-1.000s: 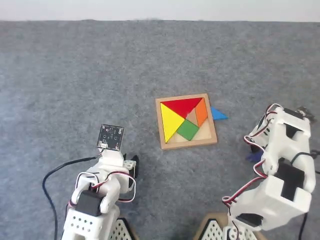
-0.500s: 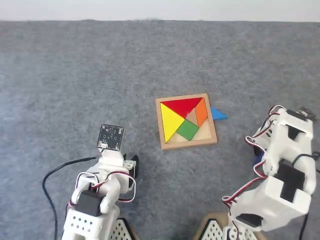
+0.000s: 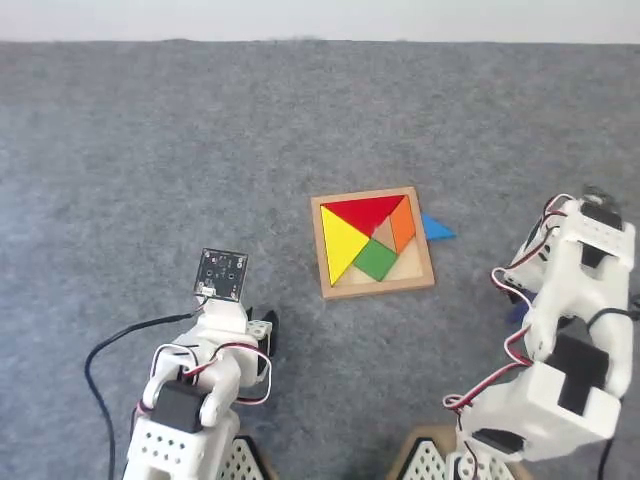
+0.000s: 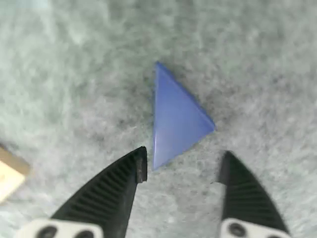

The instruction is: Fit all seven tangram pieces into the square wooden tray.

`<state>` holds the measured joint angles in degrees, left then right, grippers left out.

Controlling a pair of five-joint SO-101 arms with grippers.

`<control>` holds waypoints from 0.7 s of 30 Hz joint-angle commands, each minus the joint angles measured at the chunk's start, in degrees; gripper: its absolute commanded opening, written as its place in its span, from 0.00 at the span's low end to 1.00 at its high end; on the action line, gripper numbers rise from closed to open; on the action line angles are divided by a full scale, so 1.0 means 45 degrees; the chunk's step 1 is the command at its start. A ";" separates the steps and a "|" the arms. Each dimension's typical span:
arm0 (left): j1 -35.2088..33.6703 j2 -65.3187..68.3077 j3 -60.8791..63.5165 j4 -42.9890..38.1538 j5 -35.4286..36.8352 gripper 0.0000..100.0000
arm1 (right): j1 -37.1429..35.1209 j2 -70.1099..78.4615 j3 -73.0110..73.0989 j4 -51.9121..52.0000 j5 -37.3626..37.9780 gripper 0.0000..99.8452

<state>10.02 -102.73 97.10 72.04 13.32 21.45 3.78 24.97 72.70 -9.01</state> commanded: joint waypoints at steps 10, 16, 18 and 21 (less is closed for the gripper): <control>0.0020 -0.0215 -0.0147 0.0020 0.0078 0.11 | 0.0166 0.1319 -0.0567 -0.1651 0.0098 0.27; 0.0020 -0.0215 -0.0147 0.0020 0.0078 0.11 | 0.0225 0.1475 -0.0938 -0.1631 0.0274 0.27; 0.0020 -0.0215 -0.0147 0.0020 0.0078 0.11 | 0.0166 0.1495 -0.0938 -0.1631 0.0293 0.27; 0.0020 -0.0215 -0.0147 0.0020 0.0078 0.11 | 0.0166 0.1495 -0.0899 -0.1631 0.0703 0.25</control>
<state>10.02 -102.73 97.10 72.04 13.32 21.89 10.90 23.65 65.76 -8.13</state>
